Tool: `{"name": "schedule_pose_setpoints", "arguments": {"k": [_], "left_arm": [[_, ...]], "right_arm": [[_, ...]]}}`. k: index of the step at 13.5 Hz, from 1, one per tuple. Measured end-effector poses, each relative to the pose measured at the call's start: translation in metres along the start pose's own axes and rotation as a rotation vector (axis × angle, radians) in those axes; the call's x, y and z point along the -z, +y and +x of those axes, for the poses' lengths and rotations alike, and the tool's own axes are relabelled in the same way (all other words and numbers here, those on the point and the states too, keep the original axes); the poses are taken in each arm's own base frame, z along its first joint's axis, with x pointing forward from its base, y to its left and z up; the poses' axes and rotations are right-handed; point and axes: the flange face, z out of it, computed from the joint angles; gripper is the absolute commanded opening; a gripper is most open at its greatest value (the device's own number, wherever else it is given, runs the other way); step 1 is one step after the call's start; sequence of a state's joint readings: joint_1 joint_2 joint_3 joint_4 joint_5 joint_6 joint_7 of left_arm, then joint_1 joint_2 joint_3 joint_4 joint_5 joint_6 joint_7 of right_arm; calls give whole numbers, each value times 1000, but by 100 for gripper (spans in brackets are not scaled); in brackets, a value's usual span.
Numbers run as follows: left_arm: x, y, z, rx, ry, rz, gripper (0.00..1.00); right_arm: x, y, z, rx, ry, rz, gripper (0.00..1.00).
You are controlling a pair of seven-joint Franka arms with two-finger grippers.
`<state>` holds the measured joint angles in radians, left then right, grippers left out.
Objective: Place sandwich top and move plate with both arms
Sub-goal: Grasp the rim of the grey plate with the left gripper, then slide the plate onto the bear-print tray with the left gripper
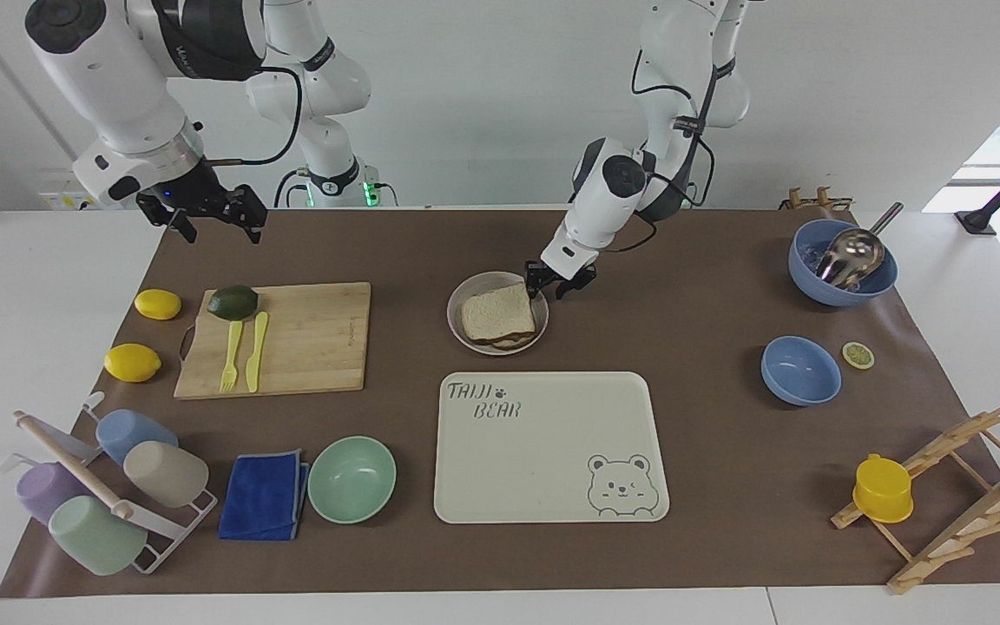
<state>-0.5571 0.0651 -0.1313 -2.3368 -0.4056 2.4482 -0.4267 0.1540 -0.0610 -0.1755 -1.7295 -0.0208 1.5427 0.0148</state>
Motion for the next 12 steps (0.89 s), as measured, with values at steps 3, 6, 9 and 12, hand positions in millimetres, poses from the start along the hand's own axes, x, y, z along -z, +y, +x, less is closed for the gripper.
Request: {"name": "schedule_pose_setpoints", "arguments": {"k": [3,6,9,12], "left_arm": [[-6,-1,3,22,7,-15,34],[-9,-2,4,27,5,-15,0],[-7,-1,5,29,9,-20,0],[-6,0,6,32,9,-24,0]], "right_arm": [[0,0,0,0,0,0,100],[0,0,0,0,0,0,100],[0,0,0,0,0,0,100],[0,0,0,0,0,0,100]]}}
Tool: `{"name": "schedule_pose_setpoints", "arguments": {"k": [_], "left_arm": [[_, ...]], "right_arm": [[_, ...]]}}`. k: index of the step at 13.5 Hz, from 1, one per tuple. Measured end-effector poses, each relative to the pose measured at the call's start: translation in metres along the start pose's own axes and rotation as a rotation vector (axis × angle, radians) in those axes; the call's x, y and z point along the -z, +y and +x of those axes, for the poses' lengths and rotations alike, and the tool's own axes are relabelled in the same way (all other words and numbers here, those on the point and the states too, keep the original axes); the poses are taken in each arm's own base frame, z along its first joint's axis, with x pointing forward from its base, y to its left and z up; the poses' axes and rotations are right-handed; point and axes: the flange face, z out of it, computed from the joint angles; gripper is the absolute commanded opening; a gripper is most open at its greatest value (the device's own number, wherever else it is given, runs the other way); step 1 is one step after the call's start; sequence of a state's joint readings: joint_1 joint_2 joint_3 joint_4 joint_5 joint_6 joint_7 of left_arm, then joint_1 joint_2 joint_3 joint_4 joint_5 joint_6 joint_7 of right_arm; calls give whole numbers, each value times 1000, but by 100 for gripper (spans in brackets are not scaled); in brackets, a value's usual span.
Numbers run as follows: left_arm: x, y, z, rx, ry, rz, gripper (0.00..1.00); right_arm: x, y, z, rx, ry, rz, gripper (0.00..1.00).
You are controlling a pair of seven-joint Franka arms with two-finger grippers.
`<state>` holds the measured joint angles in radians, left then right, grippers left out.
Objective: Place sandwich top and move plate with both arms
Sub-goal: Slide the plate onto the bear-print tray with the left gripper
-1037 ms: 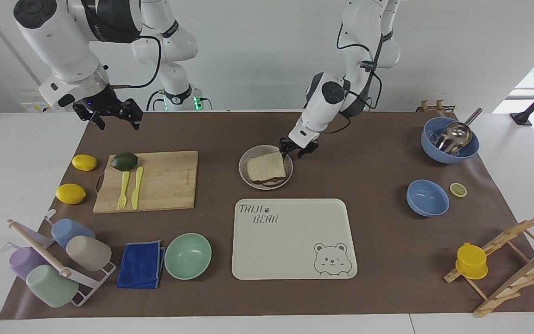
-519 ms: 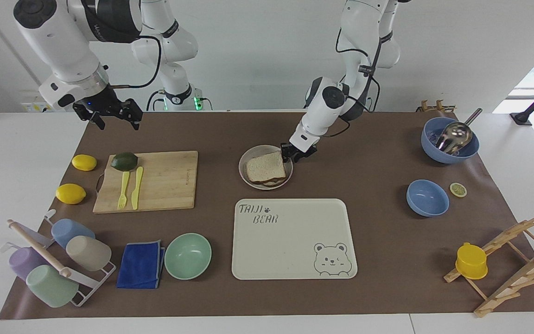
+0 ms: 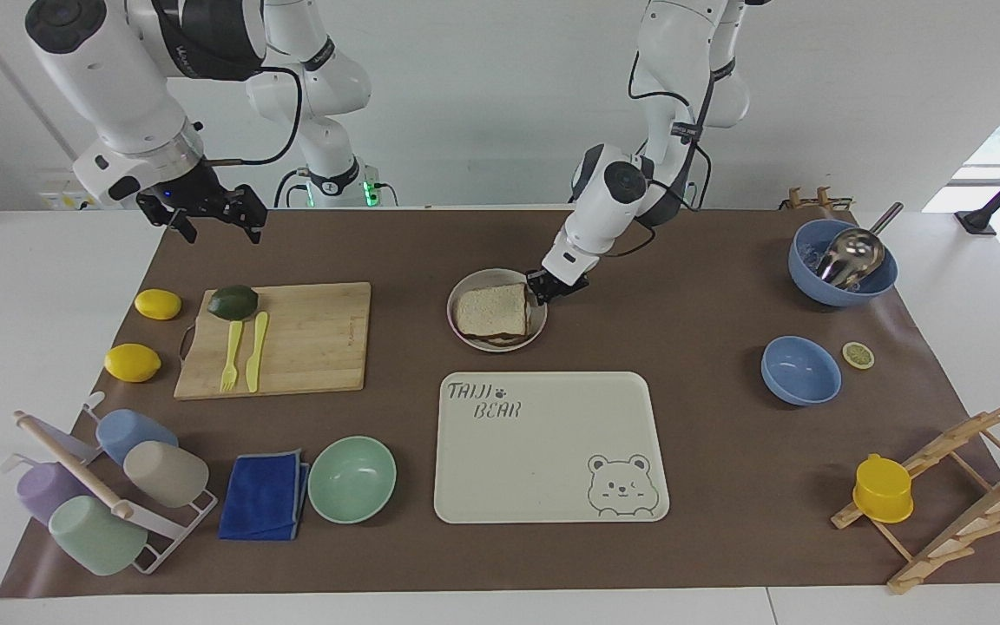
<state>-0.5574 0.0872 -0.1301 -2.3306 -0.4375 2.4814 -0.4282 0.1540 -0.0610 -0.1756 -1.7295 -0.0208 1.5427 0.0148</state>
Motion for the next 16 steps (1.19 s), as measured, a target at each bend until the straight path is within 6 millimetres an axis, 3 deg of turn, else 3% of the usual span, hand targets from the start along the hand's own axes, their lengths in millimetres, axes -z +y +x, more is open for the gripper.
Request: {"name": "schedule_pose_setpoints", "arguments": {"k": [2,3,6,8,11,16], "left_arm": [[8,0,6,11,-12,-5,0],[22,-1,19,30,-28,-11,0],[90,-13,80,100,-22,-68,0],[115,-18,112,141,11,-116,0],[114,-29,164,193,28,-148,0],[68,-57,229,244,10,-141,0]], "right_arm": [[0,0,0,0,0,0,100],[0,0,0,0,0,0,100],[0,0,0,0,0,0,100],[0,0,0,0,0,0,100],[0,0,0,0,0,0,100],[0,0,0,0,0,0,100]]}}
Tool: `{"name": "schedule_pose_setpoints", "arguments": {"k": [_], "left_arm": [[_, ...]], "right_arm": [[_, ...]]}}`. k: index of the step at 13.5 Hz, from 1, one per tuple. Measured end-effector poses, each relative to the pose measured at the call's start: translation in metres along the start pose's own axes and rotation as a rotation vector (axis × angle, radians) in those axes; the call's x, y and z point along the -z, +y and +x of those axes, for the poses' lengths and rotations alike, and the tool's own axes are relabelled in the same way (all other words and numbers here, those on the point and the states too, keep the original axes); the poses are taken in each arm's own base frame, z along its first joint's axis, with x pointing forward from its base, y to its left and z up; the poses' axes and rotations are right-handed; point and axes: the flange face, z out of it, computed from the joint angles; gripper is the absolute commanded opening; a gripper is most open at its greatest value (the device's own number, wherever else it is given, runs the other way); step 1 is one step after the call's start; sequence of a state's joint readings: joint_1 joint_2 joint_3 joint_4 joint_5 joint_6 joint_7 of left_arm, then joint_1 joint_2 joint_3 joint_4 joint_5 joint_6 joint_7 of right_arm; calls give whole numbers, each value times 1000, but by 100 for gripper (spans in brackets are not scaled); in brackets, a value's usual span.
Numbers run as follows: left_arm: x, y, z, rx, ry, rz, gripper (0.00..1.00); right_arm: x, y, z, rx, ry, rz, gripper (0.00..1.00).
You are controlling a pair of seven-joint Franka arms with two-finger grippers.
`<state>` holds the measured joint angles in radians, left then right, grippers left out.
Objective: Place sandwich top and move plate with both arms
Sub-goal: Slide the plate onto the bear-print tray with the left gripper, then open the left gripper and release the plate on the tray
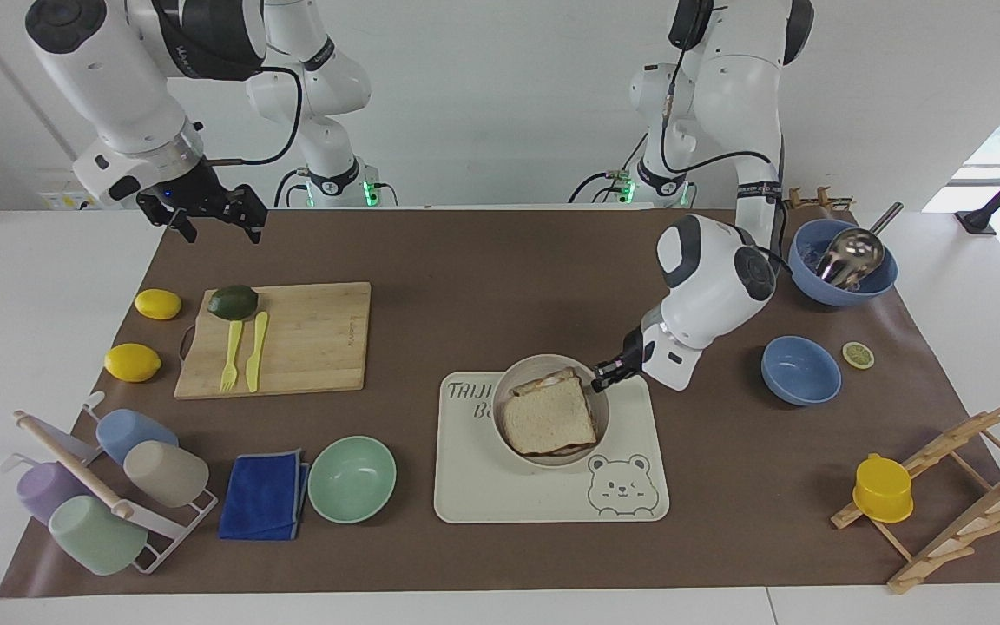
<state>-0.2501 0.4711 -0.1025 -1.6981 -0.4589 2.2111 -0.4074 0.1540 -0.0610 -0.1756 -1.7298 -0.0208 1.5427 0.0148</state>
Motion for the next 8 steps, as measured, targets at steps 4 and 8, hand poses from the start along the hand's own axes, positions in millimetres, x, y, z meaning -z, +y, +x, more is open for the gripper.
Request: {"name": "schedule_pose_setpoints", "arguments": {"k": [4,8], "left_arm": [[-5,-1,13,-19,7,-1,0],[-13,-3,12,-70,8,2,22]], "right_arm": [[0,0,0,0,0,0,100],[0,0,0,0,0,0,100]]}}
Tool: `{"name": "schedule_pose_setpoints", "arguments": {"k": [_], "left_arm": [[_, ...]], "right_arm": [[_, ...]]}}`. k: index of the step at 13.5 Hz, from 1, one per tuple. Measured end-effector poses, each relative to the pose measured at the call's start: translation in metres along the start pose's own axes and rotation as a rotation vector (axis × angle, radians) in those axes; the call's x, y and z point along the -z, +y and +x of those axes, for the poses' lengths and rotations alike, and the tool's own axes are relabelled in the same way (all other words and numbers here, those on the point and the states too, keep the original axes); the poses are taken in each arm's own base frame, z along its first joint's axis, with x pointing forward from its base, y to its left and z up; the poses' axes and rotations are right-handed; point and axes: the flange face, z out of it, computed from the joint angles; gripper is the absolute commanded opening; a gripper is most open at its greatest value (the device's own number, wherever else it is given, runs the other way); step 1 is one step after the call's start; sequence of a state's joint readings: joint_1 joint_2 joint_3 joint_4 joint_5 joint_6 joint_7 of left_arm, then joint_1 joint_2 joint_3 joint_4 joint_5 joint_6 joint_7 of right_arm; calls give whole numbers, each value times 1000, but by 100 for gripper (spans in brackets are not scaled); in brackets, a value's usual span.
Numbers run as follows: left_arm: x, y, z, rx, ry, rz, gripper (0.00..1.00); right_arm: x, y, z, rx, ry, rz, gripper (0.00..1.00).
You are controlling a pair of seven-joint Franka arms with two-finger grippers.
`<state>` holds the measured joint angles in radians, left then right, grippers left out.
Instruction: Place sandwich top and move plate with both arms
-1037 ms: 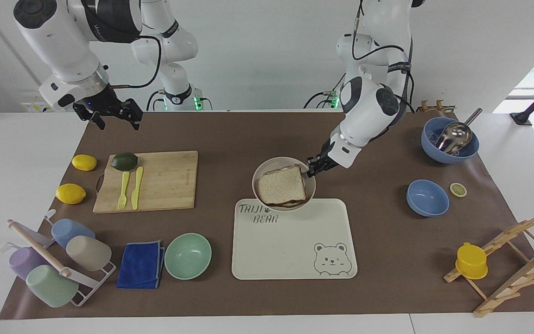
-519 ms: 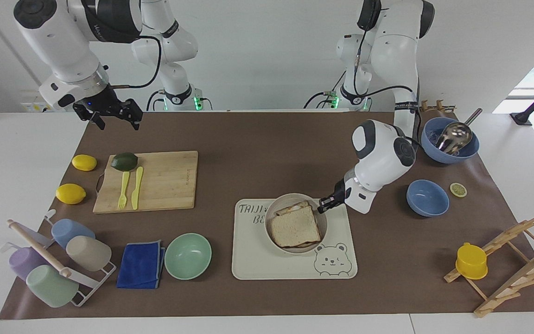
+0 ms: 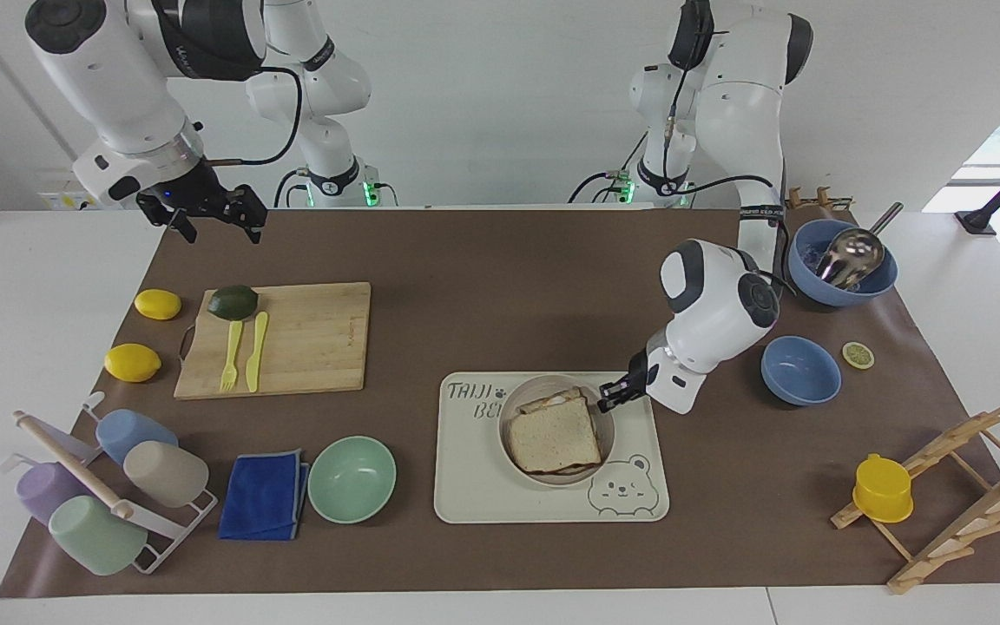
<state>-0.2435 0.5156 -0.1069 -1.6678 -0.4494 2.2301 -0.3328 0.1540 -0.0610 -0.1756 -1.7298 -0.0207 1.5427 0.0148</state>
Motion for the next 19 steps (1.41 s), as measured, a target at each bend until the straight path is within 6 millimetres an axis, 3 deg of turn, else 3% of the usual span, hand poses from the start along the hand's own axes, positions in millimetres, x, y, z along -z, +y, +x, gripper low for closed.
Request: {"name": "schedule_pose_setpoints", "arguments": {"k": [1,6,8,11,16,19], "left_arm": [[-1,0,0,-13,0,0,99],[11,-1,3,-50,4,-3,100],[46,-3,6,-48,29,-17,100],[113,-27,5,-74,45,79,100],[215,-37,-27,-149,120,248,100],[262,-51,-42,-141,155,296,100]], "right_arm": [[0,0,0,0,0,0,100],[0,0,0,0,0,0,100],[0,0,0,0,0,0,100],[0,0,0,0,0,0,100],[0,0,0,0,0,0,100],[0,0,0,0,0,0,100]]}}
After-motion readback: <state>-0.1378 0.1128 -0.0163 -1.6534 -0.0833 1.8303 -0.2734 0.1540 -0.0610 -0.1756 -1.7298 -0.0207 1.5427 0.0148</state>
